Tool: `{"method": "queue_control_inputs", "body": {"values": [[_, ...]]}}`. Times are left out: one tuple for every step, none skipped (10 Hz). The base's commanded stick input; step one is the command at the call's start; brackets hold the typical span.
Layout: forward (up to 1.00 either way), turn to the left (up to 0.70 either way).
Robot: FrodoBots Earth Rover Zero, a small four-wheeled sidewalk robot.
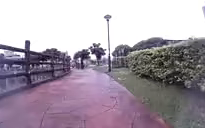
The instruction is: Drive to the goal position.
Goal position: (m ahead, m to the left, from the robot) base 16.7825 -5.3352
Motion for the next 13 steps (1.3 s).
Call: {"method": "queue_control_inputs", "body": {"values": [[1.0, -0.01], [1.0, -0.12], [1.0, -0.38], [1.0, -0.39], [1.0, -0.24], [1.0, -0.16], [1.0, -0.08], [1.0, -0.01], [1.0, -0.01], [1.0, -0.01], [1.0, -0.01], [1.0, 0.3], [1.0, 0.39]]}}
